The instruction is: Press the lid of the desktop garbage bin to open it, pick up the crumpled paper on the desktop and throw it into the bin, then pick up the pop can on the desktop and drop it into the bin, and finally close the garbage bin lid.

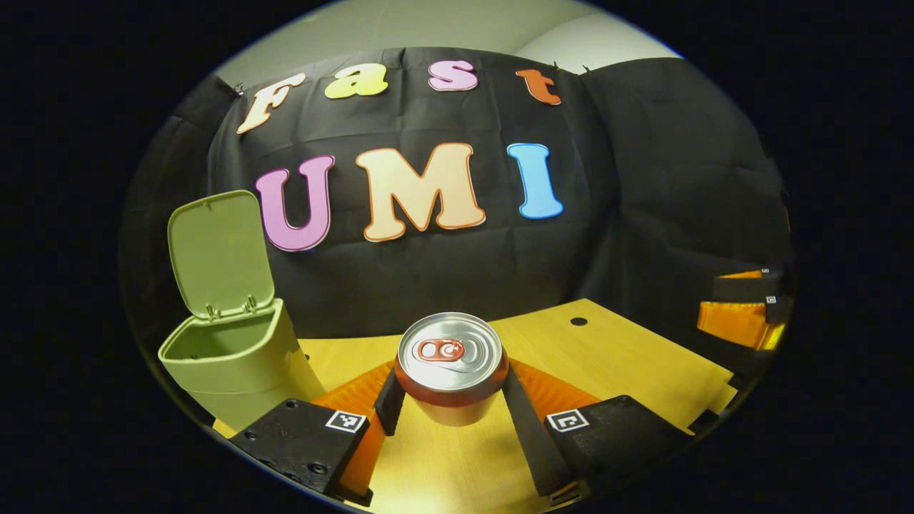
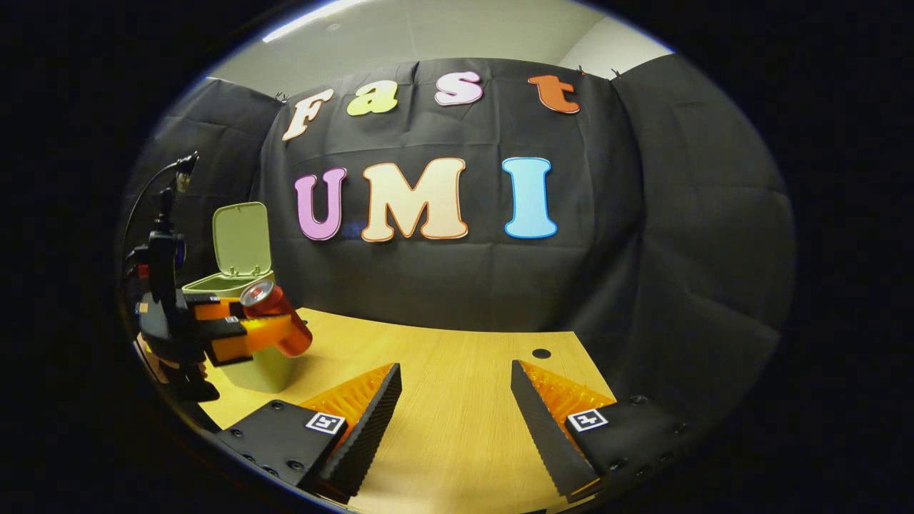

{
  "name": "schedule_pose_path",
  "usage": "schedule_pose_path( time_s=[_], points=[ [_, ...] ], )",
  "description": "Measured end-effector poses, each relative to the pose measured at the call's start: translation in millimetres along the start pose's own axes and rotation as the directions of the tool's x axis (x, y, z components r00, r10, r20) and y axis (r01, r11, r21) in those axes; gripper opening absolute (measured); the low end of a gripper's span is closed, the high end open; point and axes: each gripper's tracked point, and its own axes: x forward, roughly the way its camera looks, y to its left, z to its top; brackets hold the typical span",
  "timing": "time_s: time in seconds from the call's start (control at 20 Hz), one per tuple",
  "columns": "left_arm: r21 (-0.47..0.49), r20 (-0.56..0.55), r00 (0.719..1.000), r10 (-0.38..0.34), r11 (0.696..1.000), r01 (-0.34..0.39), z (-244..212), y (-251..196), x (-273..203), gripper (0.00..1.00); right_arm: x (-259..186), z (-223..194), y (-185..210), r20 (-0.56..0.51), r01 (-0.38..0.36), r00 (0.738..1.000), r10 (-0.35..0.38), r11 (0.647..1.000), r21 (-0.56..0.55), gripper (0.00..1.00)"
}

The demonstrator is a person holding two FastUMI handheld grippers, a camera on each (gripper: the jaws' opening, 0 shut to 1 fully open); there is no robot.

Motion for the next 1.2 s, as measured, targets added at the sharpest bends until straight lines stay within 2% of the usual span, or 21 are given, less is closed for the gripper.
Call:
schedule_pose_path(
  time_s=[0.35, 0.65, 0.9, 1.2],
  points=[
    [-0.003, 0.086, 0.987, 0.137, 0.990, -0.138, 44, 70, 5, 0.77, 5, -2, 8, -0.001, -0.009, 1.000, 0.009, 1.000, 0.004, 0.96],
    [-0.034, 0.126, 0.951, 0.282, 0.959, -0.280, 66, 145, 0, 0.76, 10, -10, 16, -0.017, -0.022, 1.000, 0.022, 1.000, -0.001, 0.97],
    [-0.026, 0.102, 0.916, 0.388, 0.921, -0.388, 54, 199, -6, 0.76, 20, -11, 21, -0.025, -0.030, 0.999, 0.030, 1.000, 0.000, 0.97],
    [-0.067, 0.007, 0.878, 0.478, 0.876, -0.477, 12, 237, -14, 0.76, 32, -15, 38, -0.042, -0.052, 0.998, 0.052, 0.999, -0.006, 0.97]
  ],
)
